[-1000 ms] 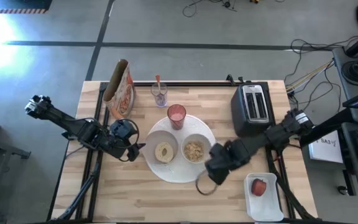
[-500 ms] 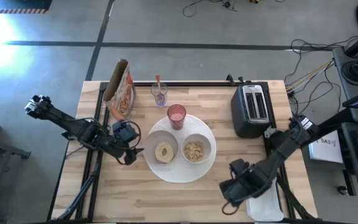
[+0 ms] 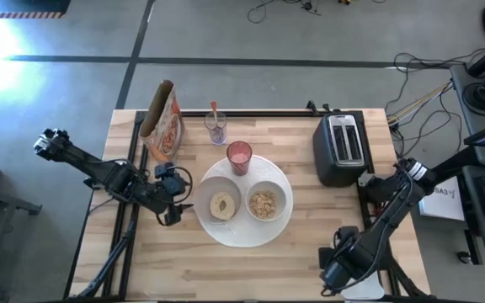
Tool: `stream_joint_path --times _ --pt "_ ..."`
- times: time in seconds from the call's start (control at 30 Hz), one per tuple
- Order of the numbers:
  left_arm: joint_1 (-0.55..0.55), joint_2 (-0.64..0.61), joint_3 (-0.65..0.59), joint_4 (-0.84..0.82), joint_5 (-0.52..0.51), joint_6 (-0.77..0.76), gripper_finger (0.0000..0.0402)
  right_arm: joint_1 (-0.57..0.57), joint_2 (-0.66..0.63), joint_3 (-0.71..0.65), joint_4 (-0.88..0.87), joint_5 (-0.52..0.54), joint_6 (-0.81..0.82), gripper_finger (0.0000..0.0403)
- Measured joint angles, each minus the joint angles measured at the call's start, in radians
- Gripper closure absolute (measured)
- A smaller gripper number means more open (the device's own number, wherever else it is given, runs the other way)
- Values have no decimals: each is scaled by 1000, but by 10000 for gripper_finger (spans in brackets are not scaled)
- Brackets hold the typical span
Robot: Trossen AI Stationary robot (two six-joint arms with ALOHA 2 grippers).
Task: Arrange a breakfast setting
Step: Put the red apple on the white table mat
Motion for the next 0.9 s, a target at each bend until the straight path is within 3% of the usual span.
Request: stream_joint_path --times 0.9 --pt "0 -2 0 -5 -1 57 88 2 -292 -641 510 31 4 158"
